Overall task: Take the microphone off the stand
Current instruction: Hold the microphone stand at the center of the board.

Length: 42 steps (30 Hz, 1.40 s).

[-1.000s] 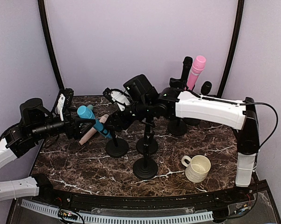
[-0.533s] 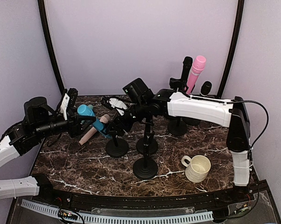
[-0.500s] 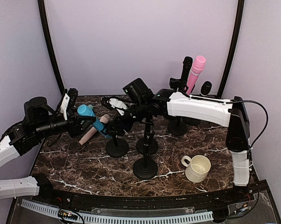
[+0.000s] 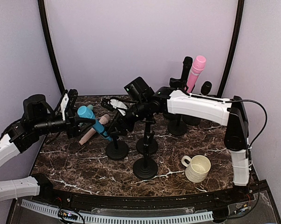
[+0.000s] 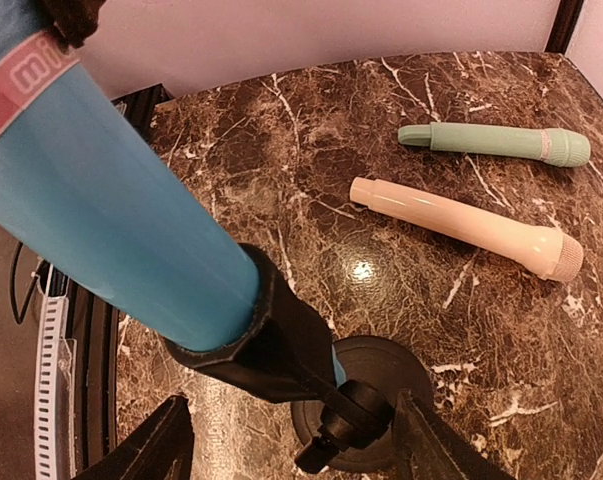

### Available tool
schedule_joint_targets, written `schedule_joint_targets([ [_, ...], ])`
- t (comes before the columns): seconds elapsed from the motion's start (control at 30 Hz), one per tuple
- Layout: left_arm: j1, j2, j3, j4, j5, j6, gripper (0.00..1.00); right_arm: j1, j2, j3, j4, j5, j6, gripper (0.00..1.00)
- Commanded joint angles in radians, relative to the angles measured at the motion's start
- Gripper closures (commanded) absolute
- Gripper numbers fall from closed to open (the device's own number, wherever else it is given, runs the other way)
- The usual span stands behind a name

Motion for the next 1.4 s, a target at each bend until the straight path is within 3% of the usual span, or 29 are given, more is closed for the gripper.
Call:
schedule_joint_targets([
  [0.0, 0.065, 0.026, 0.046, 0.022, 0.230, 0.017, 1.00, 0.006, -0.001, -0.002, -0.004, -0.087, -0.009, 0.36],
  [0.2, 0.095, 0.066, 0.053, 0.032, 0.296, 0.022, 1.00, 0.020, 0.000, -0.016, 0.000, -0.090, -0.007, 0.50],
  [0.5, 0.105, 0.053, 0.038, 0.025, 0.301, 0.059, 1.00, 0.035, 0.005, -0.039, 0.006, -0.076, -0.014, 0.52],
  [0.87, 0.108, 0.038, 0.023, 0.020, 0.236, 0.077, 1.00, 0.054, -0.044, -0.126, 0.077, -0.019, -0.010, 0.75],
  [1.13, 0.109, 0.020, 0.020, 0.039, 0.226, 0.072, 1.00, 0.082, -0.063, -0.176, 0.109, 0.039, -0.027, 1.00],
  [1.37, 0.114, -0.005, 0.023, 0.071, 0.261, 0.038, 1.00, 0.083, -0.079, -0.227, 0.125, 0.052, -0.042, 1.00],
])
